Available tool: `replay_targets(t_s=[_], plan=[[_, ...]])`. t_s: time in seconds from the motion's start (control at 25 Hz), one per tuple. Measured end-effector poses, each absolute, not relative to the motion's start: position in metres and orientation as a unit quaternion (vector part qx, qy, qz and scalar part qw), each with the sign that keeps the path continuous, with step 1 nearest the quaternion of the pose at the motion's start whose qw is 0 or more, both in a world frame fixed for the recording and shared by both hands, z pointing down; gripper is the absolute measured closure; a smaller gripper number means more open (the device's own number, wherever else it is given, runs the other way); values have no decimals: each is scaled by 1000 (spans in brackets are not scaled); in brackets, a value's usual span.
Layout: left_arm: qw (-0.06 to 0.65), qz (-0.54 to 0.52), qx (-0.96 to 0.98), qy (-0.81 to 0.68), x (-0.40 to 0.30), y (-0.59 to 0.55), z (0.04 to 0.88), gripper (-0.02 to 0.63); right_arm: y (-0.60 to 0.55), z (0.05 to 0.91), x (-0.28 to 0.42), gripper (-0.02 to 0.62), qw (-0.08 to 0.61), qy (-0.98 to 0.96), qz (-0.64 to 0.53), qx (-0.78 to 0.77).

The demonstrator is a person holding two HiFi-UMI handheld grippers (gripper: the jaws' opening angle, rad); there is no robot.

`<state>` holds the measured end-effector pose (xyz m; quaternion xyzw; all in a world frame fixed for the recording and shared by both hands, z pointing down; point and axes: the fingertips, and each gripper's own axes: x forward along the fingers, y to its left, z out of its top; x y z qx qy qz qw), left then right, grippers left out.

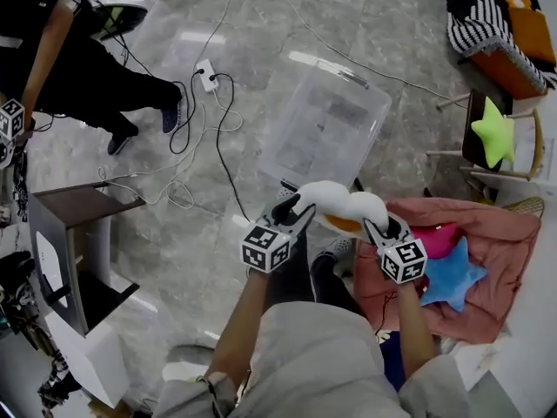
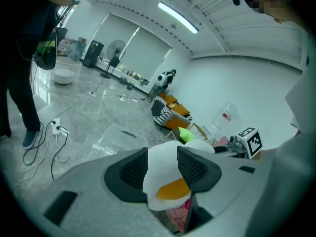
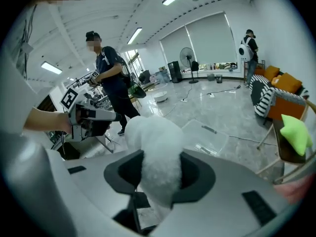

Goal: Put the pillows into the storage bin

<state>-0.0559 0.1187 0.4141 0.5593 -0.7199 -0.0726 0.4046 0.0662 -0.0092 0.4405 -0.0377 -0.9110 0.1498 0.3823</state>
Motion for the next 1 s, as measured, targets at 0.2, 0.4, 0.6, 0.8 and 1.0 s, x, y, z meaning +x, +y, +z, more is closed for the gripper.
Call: replay_targets(t_s=[0.2, 0.4, 0.6, 0.8, 1.0], plan=[[417, -78, 557, -714, -114, 124, 455, 419, 5, 490, -15, 451, 406, -904, 121, -62], [436, -64, 556, -705, -160, 128, 507, 419, 0, 548, -66, 442, 434, -894, 99, -55], [455, -38, 555, -695, -194, 131, 562, 419, -18, 627, -105, 437, 458, -886, 58, -34], [479, -7, 562, -675, -211, 128, 620, 419, -19, 731, -120, 427, 513, -857, 31, -40], [485, 14, 577, -657, -212, 129, 662, 419, -14, 820, -125, 422, 551, -832, 19, -54]])
